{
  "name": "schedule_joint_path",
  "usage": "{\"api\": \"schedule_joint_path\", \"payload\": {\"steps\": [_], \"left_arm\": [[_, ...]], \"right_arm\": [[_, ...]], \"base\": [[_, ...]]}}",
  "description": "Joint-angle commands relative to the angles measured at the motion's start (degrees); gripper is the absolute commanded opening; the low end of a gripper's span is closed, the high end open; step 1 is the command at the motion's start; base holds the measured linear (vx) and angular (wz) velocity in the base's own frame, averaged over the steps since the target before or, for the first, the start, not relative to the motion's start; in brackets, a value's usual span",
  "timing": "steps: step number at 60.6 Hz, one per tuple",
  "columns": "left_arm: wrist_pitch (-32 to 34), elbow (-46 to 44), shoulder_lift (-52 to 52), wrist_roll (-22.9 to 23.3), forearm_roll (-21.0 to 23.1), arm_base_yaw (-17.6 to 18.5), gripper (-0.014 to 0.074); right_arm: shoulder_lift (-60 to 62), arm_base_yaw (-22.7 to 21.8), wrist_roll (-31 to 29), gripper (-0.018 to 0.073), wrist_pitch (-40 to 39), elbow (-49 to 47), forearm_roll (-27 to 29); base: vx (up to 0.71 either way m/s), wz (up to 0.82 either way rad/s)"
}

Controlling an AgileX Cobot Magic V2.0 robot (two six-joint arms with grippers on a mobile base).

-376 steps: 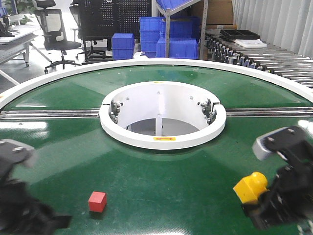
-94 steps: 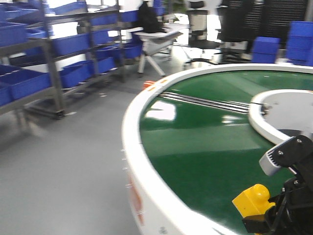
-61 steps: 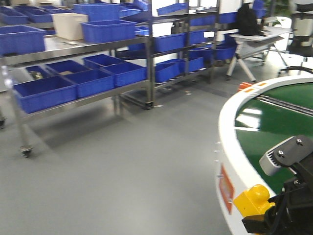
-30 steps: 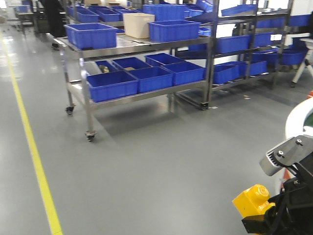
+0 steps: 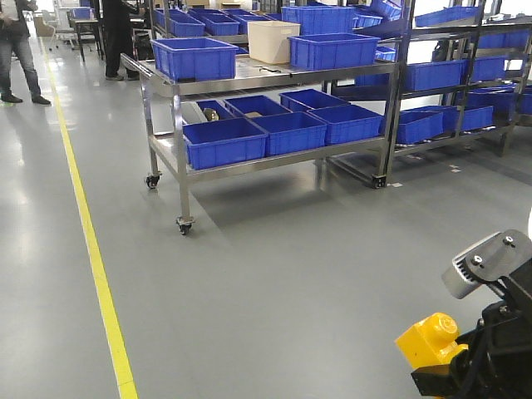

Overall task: Pick red and yellow blocks into blue bin
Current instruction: 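Drive the base away from the table holding both blocks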

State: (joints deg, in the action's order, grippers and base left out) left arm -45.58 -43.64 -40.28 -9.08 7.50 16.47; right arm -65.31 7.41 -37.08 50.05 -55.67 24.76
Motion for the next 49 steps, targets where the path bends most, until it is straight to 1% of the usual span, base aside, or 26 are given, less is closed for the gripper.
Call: {"api": "schedule_joint_path", "payload": {"steps": [1,17,32,49], "left_arm": [[3.87,-1.38,0.18,0.15,0.75,0.53,0.0251],[3.87,-1.38,0.18,0.15,0.75,0.53,0.0251],[3.87,-1.38,0.18,0.15,0.75,0.53,0.0251],[3.87,-1.38,0.18,0.15,0.75,0.53,0.0251]], "right_arm": [[0.77,0.07,-0.22,0.0325,-2.53,-1.48,1.34],[0.77,0.07,-0.22,0.0325,-2.41,-1.48,1.34],[0.77,0.07,-0.22,0.0325,-2.41,-1.48,1.34],[0.77,0.07,-0.22,0.0325,-2.41,-1.48,1.34]], "base": [[0.06,-0.01],[0.10,0.04],[0.19,0.06],[0.29,-0.15]]}}
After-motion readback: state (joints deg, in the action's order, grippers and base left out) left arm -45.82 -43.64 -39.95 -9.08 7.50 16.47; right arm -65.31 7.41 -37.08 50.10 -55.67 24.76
